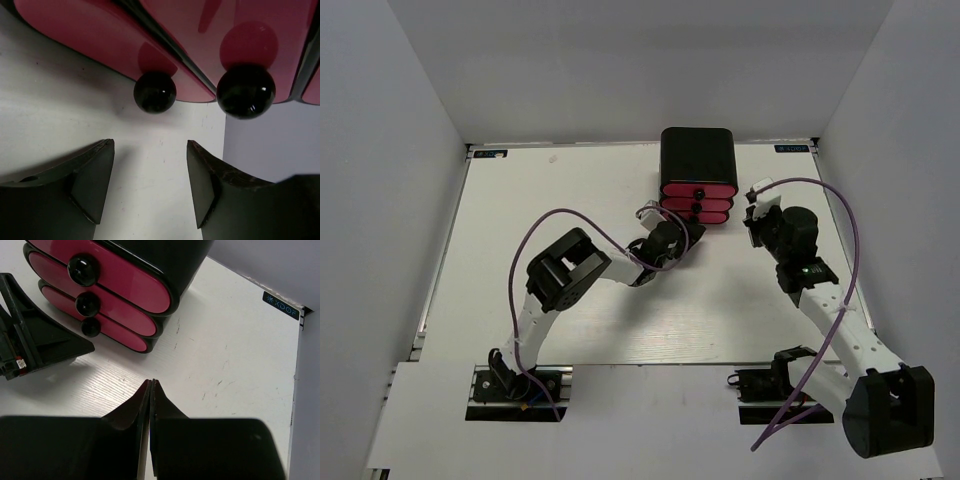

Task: Sort the stationery into containers
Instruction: Open the drawer

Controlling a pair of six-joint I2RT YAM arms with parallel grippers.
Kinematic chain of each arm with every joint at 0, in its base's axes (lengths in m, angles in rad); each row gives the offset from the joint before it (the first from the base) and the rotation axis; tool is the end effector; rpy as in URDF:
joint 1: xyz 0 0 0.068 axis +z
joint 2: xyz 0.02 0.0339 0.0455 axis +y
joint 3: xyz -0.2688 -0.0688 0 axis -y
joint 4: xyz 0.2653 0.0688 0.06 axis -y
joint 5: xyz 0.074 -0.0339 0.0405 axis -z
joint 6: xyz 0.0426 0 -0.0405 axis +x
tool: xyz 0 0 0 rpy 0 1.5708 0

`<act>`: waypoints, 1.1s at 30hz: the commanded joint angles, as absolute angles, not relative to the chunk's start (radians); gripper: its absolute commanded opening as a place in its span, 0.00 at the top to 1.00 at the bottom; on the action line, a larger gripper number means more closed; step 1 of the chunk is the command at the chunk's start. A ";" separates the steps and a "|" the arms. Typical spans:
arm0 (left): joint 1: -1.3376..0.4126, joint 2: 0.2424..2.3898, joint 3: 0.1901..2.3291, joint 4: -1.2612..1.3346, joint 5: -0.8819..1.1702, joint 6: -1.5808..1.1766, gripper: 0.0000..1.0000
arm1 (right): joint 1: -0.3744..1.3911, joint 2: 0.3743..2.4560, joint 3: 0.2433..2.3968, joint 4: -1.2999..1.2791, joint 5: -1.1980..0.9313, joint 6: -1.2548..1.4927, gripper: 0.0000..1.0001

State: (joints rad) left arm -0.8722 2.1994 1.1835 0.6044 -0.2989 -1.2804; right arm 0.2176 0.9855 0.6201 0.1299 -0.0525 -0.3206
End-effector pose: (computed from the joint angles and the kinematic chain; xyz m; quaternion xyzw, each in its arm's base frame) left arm 0.3144 -0.3549 0.0912 -0.2475 0.7936 -0.4176 0.3667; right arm 0.2476 0.0570 0.2716 -0.2244 0.7524 -0.0113 0.6192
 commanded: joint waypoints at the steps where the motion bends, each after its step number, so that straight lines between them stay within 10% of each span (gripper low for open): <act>1: -0.865 2.213 1.216 0.580 -0.353 -1.295 0.30 | 0.201 0.963 0.609 0.170 -0.078 -0.310 0.96; 33: -0.865 2.309 1.296 0.603 -0.541 -1.477 0.48 | 0.161 0.968 0.592 0.172 -0.150 -0.313 0.96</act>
State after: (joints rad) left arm -0.8726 2.3013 1.2800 0.6422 -0.4999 -1.4643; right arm 0.1673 0.9806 0.6056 0.1303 -0.1352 -0.3210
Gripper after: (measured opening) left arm 0.545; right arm 0.046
